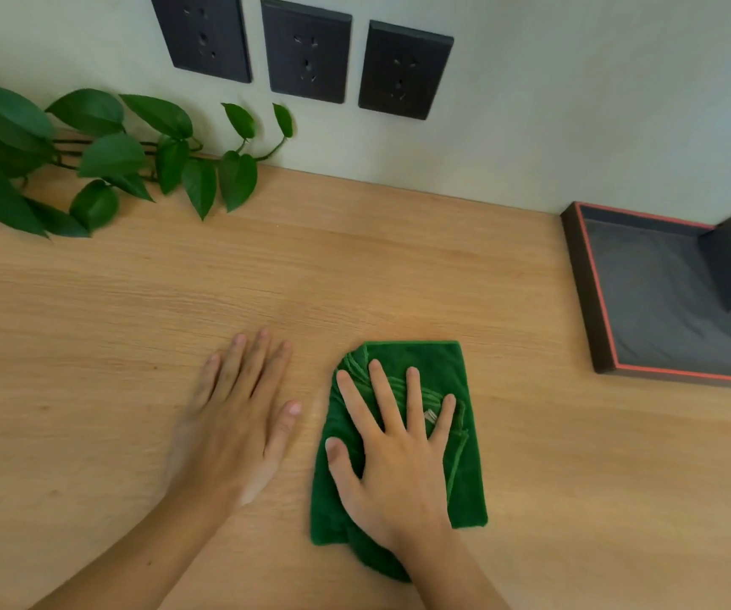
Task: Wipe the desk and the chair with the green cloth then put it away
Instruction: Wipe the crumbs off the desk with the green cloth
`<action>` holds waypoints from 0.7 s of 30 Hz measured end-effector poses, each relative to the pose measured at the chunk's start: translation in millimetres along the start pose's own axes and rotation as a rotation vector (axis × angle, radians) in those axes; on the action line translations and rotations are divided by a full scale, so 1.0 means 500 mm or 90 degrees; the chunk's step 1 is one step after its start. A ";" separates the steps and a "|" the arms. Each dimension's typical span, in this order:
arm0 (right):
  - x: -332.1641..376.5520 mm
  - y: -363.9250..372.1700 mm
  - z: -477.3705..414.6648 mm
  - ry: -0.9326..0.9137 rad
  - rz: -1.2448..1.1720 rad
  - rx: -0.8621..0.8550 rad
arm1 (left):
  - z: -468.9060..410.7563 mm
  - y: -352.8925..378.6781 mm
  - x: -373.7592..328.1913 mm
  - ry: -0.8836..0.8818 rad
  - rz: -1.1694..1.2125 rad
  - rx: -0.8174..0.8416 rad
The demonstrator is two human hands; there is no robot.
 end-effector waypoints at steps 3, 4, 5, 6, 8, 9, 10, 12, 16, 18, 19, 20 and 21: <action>-0.018 -0.016 -0.076 -0.020 -0.002 -0.009 | -0.001 0.000 -0.001 0.001 -0.008 0.003; -0.031 -0.021 -0.109 -0.014 -0.002 -0.012 | -0.002 0.000 -0.001 0.002 -0.009 0.005; -0.048 -0.028 -0.141 -0.001 -0.003 -0.017 | -0.001 -0.001 -0.001 0.003 -0.008 0.005; -0.066 -0.035 -0.171 0.013 -0.003 -0.019 | -0.001 -0.001 0.000 0.003 -0.007 0.004; -0.111 -0.046 -0.214 0.047 0.000 -0.026 | -0.004 0.000 0.002 0.004 -0.006 0.002; -0.140 -0.050 -0.225 0.070 0.002 -0.031 | -0.004 0.000 0.003 0.004 -0.006 0.003; -0.171 -0.051 -0.228 0.100 0.003 -0.035 | -0.004 0.000 0.005 0.005 -0.005 0.004; -0.240 -0.052 -0.222 0.170 0.000 -0.044 | -0.006 0.000 0.006 0.007 0.002 0.007; -0.304 -0.052 -0.195 0.250 -0.009 -0.051 | -0.004 0.001 0.004 0.008 0.014 0.002; -0.284 -0.047 -0.172 0.250 -0.002 -0.041 | -0.004 0.002 0.003 0.007 0.017 0.000; -0.265 -0.044 -0.154 0.245 -0.001 -0.039 | -0.005 0.001 0.003 0.004 0.017 -0.001; -0.242 -0.042 -0.130 0.235 -0.003 -0.041 | -0.005 0.000 0.002 0.003 0.016 -0.001; -0.215 -0.037 -0.101 0.218 -0.007 -0.042 | -0.005 0.000 0.001 0.002 0.015 0.000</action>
Point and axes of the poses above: each hand's wrist, its own z-axis away from the middle knuckle, its own y-axis out of the palm, x = y × z, the point moved 8 cm from there along -z, towards the middle knuckle, and after that the axes turned 10 degrees about z, right-handed, at the moved point
